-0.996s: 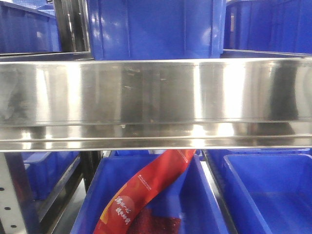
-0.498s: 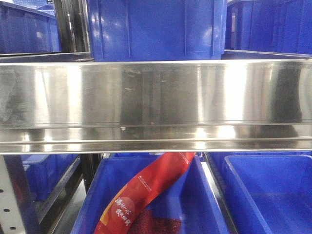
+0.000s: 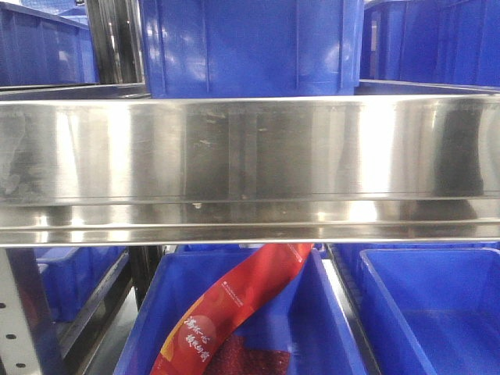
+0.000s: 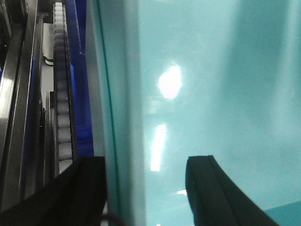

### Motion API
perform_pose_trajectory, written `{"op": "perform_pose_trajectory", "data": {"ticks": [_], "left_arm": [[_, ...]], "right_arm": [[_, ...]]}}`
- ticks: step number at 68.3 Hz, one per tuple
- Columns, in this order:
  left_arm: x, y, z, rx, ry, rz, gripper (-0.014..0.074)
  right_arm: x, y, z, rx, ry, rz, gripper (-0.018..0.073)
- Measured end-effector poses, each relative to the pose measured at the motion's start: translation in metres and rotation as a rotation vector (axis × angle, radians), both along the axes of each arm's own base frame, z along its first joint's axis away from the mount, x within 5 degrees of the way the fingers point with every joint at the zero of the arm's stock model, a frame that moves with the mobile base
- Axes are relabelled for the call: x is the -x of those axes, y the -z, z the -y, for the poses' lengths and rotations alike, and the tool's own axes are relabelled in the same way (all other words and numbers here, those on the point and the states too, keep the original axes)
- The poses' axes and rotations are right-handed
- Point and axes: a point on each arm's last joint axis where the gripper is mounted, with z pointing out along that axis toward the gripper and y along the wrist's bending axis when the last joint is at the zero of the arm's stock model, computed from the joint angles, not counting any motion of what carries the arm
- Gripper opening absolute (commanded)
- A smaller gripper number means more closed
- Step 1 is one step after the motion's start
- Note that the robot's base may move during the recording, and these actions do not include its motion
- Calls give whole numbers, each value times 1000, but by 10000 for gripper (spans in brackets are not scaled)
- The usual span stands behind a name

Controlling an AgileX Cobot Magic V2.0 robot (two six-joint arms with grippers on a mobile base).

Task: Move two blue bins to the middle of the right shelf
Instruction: 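Push the teal bin with both grippers onto the upper shelf rollers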

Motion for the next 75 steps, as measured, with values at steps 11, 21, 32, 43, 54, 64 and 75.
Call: {"op": "perform_pose_trajectory", "data": {"ticks": [11, 21, 32, 43, 54, 64, 75], "left_arm": [[0, 0, 0, 0, 0, 0, -111], [0, 0, 0, 0, 0, 0, -111], [0, -1, 0, 4, 0, 9, -111], [0, 2, 0, -11, 1, -21, -111], [-5, 20, 3, -65, 5, -133, -111], [-13, 51, 7, -113, 10, -242, -111], [-19, 89, 10, -143, 12, -326, -111]], "right_arm": [[0, 0, 0, 0, 0, 0, -155], [0, 0, 0, 0, 0, 0, -155], [0, 0, 0, 0, 0, 0, -155], [1, 4, 0, 12, -4, -38, -155], [0, 26, -2, 37, -12, -140, -155], [-5, 56, -3, 69, -12, -239, -155], [-9, 93, -5, 83, -6, -317, -155]]}}
